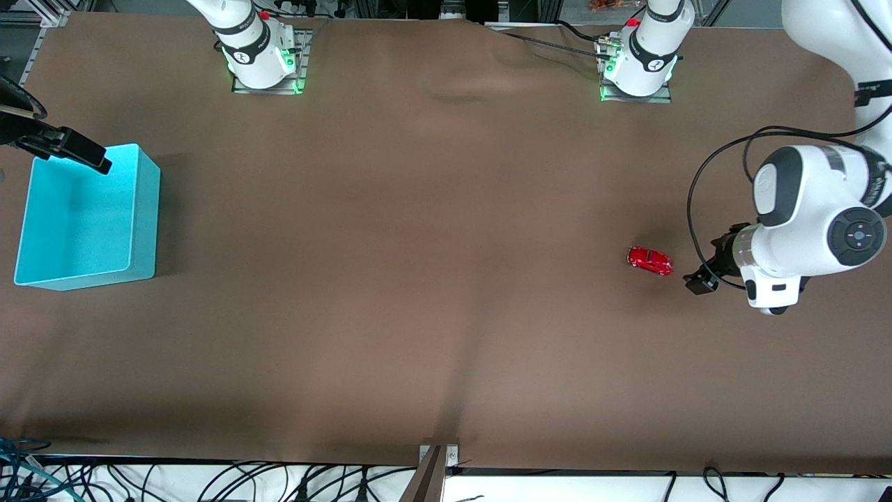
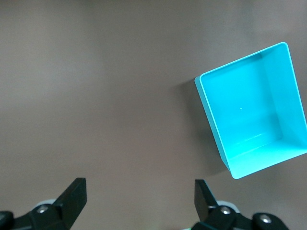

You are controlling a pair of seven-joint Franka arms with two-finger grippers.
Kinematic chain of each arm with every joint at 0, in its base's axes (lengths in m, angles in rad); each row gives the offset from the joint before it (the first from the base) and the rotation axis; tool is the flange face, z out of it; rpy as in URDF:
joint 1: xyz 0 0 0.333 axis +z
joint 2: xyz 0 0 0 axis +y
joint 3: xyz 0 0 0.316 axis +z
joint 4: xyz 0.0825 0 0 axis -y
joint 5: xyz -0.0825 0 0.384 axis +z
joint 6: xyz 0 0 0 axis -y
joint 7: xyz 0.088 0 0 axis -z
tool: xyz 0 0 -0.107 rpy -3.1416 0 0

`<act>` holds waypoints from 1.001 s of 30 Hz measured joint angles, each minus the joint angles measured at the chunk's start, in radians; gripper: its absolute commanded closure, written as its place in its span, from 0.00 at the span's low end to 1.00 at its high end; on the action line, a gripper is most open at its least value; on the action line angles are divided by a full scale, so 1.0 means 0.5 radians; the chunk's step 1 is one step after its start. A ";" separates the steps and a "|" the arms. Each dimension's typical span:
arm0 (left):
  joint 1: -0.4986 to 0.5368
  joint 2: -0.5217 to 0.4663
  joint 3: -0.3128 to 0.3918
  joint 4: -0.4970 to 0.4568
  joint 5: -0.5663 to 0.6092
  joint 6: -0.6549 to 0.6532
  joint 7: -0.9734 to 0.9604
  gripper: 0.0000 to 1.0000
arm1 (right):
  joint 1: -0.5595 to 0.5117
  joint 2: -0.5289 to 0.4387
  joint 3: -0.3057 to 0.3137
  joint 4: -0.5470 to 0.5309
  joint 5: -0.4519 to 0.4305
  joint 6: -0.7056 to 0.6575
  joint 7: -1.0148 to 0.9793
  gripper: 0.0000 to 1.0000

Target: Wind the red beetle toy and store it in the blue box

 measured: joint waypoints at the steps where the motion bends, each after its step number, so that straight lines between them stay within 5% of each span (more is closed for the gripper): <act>1: -0.005 0.000 -0.001 -0.030 0.000 0.028 -0.012 0.00 | 0.000 0.000 0.000 0.000 0.000 0.000 0.000 0.00; 30: -0.029 0.066 -0.002 -0.368 0.000 0.446 -0.059 0.05 | 0.000 0.000 -0.005 0.000 0.000 -0.002 0.000 0.00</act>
